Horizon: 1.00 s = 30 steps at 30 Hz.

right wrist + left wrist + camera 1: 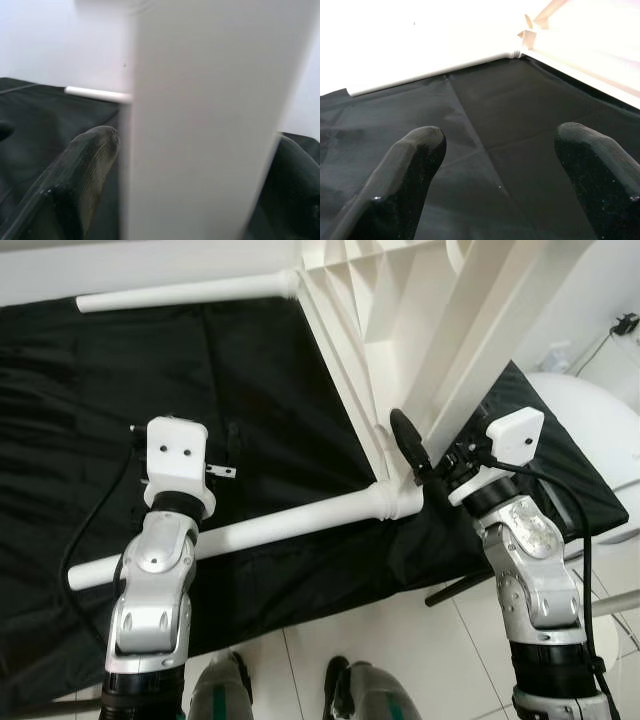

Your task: Building children table

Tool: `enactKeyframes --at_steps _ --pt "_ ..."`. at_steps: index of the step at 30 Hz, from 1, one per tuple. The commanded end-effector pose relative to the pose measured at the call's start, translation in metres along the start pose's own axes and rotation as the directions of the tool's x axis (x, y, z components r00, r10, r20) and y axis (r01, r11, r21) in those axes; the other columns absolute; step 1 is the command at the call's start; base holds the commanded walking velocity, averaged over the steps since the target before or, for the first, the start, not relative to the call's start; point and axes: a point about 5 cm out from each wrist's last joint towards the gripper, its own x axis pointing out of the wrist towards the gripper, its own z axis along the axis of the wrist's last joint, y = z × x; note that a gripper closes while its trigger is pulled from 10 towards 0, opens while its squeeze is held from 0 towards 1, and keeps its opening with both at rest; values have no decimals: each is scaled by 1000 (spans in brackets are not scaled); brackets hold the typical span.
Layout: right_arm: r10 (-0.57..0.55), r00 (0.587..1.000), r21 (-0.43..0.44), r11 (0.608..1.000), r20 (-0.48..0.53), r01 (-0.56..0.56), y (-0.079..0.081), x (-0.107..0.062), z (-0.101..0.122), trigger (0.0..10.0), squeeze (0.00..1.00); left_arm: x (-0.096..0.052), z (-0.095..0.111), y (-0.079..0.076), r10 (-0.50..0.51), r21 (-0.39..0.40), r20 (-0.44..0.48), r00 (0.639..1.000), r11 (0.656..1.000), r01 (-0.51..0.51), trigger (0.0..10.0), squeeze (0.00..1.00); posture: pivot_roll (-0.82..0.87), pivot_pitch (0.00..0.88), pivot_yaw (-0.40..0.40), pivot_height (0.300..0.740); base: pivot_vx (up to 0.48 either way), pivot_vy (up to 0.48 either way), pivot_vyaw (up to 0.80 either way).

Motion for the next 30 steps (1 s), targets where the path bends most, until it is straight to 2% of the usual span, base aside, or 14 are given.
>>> enactKeyframes --at_steps 1,3,11,20,23,27,28,29,30 --pt "-16 1000 -12 1000 10 16 2 -4 1 10000 0 0 -4 -1 -7 -2 -21 1000 1000 7 10000 0 38 163 -53 740 0 0 0" --pt "-73 997 14 997 10 73 2 -9 -1 10000 0 0 -4 -1 -9 1 -23 1000 1000 9 10000 0 37 162 -52 740 0 0 0" --pt "-152 988 -39 988 11 152 11 -27 -4 10000 0 2 -5 -3 -36 -1 -24 999 999 36 10000 0 24 160 -45 740 0 0 0" --pt "-165 986 -83 983 -24 163 28 -49 -12 10000 0 3 -8 0 -47 8 -24 999 999 47 10000 0 17 152 -44 740 0 0 0" --pt "-165 986 -87 983 -25 162 29 -50 -12 10000 0 3 -8 1 -47 7 -24 999 999 47 10000 0 17 152 -44 740 0 0 0" --pt "-163 985 -77 984 -52 158 33 -58 -19 10000 0 -2 -11 2 -35 8 -36 999 999 36 10000 0 21 144 -47 740 0 0 0" --pt "-163 985 -73 985 -63 158 32 -60 -22 10000 180 -4 -13 3 -36 15 -41 999 999 37 10000 0 25 143 -49 740 0 0 0" --pt "-167 983 -66 985 -75 162 30 -62 -26 10000 714 -5 -15 3 -37 17 -44 998 999 38 10000 0 30 142 -49 740 0 0 0" --pt "-167 983 -66 985 -75 162 30 -62 -26 10000 714 -5 -15 3 -37 17 -44 998 999 38 10000 0 30 142 -49 740 0 0 0"
